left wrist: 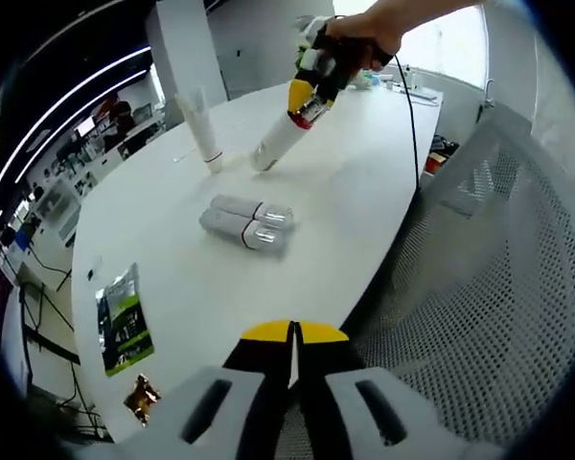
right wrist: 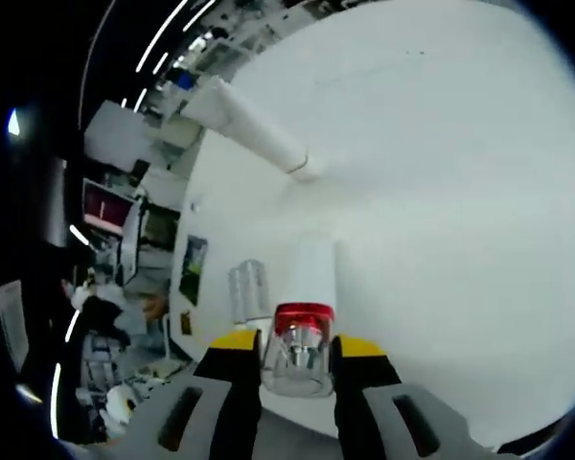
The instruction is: Arrange the skincare products in the storage area until every visible bottle or jar stands upright without overlapping.
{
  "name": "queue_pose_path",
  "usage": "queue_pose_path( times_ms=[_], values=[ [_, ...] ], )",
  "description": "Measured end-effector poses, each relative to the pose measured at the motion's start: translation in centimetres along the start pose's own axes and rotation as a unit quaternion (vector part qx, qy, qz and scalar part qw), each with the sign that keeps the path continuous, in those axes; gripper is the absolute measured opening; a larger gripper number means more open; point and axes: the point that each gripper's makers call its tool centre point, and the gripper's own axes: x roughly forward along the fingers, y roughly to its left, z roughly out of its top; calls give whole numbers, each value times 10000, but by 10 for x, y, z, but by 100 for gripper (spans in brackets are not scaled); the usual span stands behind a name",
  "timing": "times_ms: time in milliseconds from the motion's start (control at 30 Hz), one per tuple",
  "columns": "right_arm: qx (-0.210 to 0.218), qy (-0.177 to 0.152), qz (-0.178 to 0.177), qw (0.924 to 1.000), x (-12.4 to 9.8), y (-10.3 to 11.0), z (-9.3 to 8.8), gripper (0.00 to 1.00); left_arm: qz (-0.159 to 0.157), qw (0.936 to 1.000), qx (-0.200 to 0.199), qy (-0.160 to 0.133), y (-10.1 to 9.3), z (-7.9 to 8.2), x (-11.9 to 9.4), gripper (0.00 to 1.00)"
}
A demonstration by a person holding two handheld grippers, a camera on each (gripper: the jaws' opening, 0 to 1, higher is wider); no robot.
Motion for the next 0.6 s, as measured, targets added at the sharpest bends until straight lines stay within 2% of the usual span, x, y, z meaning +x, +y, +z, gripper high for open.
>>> queue_pose_path(
  times_ms=[267, 400, 600],
  values=[
    [-800, 306, -329, 9958, -7, 3, 7, 23, -1, 10000, 31, -37, -1, 1, 0, 0],
    [-1237, 573, -515, 9893, -8, 7, 7, 23, -9, 10000, 34, -35, -1, 1, 0, 0],
    [-1926, 1038, -822, 9723, -8, 12, 10, 23, 6, 10000, 38, -54, -1, 2, -1, 0]
  ],
)
